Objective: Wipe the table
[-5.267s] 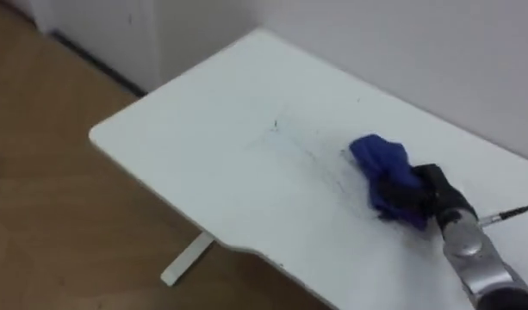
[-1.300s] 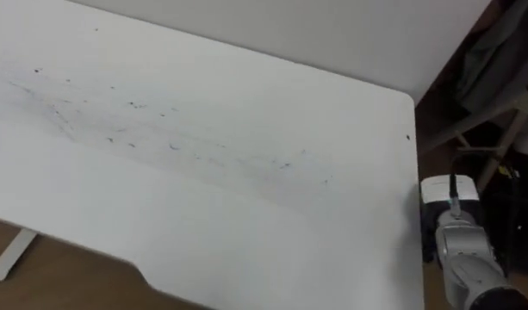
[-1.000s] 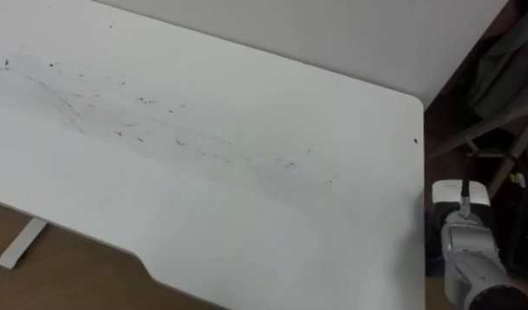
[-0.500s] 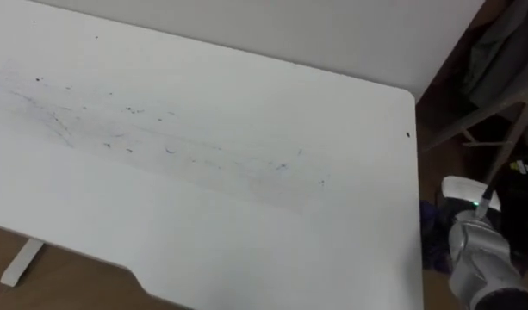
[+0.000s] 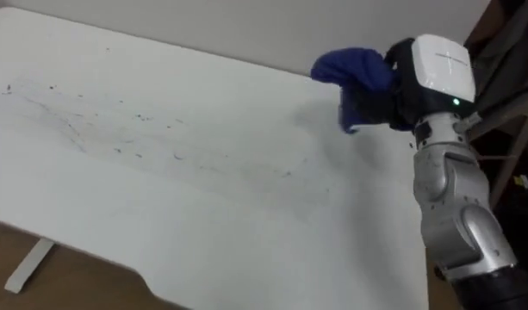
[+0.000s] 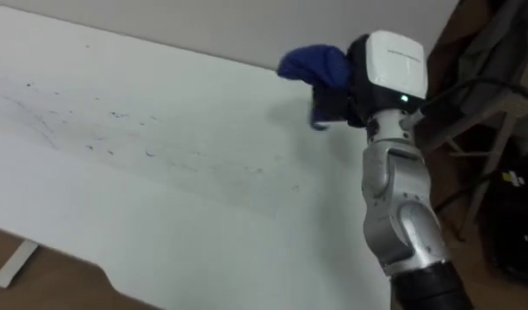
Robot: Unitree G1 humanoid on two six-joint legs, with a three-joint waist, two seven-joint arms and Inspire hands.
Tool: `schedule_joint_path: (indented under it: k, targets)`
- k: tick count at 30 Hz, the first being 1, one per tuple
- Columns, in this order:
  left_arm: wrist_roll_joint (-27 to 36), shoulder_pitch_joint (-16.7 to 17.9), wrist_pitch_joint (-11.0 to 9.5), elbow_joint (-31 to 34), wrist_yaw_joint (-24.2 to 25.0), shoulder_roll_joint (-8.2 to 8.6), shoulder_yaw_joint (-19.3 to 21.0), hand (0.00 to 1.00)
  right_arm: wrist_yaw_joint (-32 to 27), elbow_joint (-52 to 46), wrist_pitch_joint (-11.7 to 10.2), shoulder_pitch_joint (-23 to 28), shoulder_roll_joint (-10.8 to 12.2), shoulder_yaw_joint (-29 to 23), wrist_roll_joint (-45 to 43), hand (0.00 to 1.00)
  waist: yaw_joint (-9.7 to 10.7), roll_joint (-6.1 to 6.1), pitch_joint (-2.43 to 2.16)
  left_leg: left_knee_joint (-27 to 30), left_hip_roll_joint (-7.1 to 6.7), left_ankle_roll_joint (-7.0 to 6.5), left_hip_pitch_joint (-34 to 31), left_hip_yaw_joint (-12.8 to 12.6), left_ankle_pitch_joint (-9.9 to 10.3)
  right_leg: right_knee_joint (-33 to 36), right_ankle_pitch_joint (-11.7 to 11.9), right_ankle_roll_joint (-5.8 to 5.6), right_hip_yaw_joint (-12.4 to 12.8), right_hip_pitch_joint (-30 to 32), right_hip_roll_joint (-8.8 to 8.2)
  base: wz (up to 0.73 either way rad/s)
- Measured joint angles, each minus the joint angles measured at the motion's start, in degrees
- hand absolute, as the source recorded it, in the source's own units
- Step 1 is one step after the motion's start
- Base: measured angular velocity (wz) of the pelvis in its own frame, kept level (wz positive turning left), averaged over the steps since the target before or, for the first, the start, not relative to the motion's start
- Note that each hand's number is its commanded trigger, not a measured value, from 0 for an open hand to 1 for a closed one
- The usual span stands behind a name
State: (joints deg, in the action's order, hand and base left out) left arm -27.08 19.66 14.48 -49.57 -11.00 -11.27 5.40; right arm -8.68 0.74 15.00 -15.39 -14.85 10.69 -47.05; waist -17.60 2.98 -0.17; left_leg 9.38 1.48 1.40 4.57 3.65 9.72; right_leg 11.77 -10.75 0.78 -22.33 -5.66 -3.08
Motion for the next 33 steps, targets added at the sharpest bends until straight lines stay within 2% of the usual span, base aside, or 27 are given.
schedule_joint_path:
  k: [5,8,11,14,15,16,17,19,24,27,29,33]
  targets:
    - [0.1,1.7,0.1,0.1,0.3,0.22,0.2,0.00,0.0,0.0,-1.3,0.0,0.0,0.4,4.0,1.00,-0.3,-0.47,0.18,0.0,-0.34,-0.25,-0.4,0.4,0.1,-0.1,-0.1,-0.12,0.0,0.1,-0.25,0.06]
    - [0.1,1.1,-0.2,0.0,0.5,0.44,0.4,0.00,0.0,0.0,-1.4,0.0,0.0,1.5,4.0,1.00,-0.1,-0.65,0.30,0.1,-0.34,-0.31,-0.5,0.4,0.1,0.0,-0.1,-0.14,0.0,0.2,-0.25,0.00]
    - [0.1,0.0,-1.0,-0.3,0.8,0.44,0.1,0.00,0.0,0.0,-1.8,-0.1,-0.2,2.9,3.7,1.00,-0.2,-0.40,0.18,0.0,-0.31,-0.32,-0.9,0.3,0.0,0.0,-0.1,-0.16,0.0,1.0,-0.22,-0.03]
    - [0.0,-1.4,-1.3,-0.7,1.6,0.34,0.0,0.00,0.3,0.0,-1.8,-0.2,-0.3,7.9,3.5,1.00,-0.2,-0.29,0.21,0.0,-0.30,-0.32,-0.7,-0.2,0.0,0.0,-0.1,-0.17,0.2,1.0,-0.27,-0.10]
    - [0.0,-1.7,-1.6,-0.6,1.6,0.35,0.0,0.00,1.2,0.0,-1.8,-0.2,0.0,9.6,3.4,0.97,-0.3,-0.09,0.26,0.0,-0.30,-0.32,-0.8,-0.3,0.0,0.0,-0.1,-0.23,0.3,1.0,-0.28,0.00]
    - [0.0,-1.8,-1.9,-0.5,1.6,0.37,0.0,0.00,2.5,0.0,-1.8,-0.2,0.4,10.9,2.9,0.27,-0.3,0.15,0.33,0.0,-0.30,-0.32,-0.7,-0.3,0.0,0.0,-0.2,-0.32,0.2,1.0,-0.30,0.00]
    - [0.0,-1.9,-1.9,-0.5,1.7,0.38,0.0,0.00,3.3,0.0,-1.7,-0.2,0.5,11.4,2.8,0.00,-0.4,0.25,0.34,0.0,-0.30,-0.31,-0.7,-0.3,0.0,-0.1,-0.2,-0.33,0.2,1.0,-0.31,0.04]
    - [0.0,-2.4,-1.8,-0.5,1.8,0.38,0.0,0.00,6.5,0.8,-1.7,-0.2,0.6,13.4,2.4,0.00,-1.5,0.65,0.55,0.0,-0.34,-0.32,-0.7,-0.3,0.0,-0.1,-0.2,-0.34,0.1,1.0,-0.38,0.00]
    - [0.1,-2.8,-1.6,-1.1,2.9,0.37,0.0,0.00,10.9,5.5,-1.5,-0.2,1.0,15.1,2.0,0.00,-2.7,0.79,0.84,0.0,-0.41,-0.47,-1.0,0.1,0.1,-0.1,-0.2,-0.36,-0.7,0.7,-0.48,0.09]
    - [0.1,-2.9,-1.5,-1.5,2.9,0.36,-0.1,0.00,11.4,7.9,-1.4,-0.2,1.0,15.1,2.3,0.00,-2.7,0.60,0.97,0.0,-0.48,-0.55,-1.2,0.8,0.3,-0.1,-0.2,-0.36,-1.4,0.4,-0.54,0.12]
    - [0.0,-2.6,-1.3,-1.5,2.9,0.36,-0.1,0.00,11.4,8.0,-1.4,-0.2,1.0,15.0,2.4,0.00,-2.5,0.18,1.21,0.0,-0.53,-0.55,-1.2,1.0,0.3,-0.2,-0.2,-0.36,-1.6,0.2,-0.53,0.06]
    - [0.0,-2.3,-1.1,-1.5,2.8,0.36,-0.1,0.00,11.4,8.0,-1.8,-0.1,0.9,15.0,2.6,0.00,-2.1,-0.21,1.05,0.1,-0.58,-0.57,-1.0,1.0,0.2,-0.4,-0.2,-0.39,-1.6,0.1,-0.53,0.00]
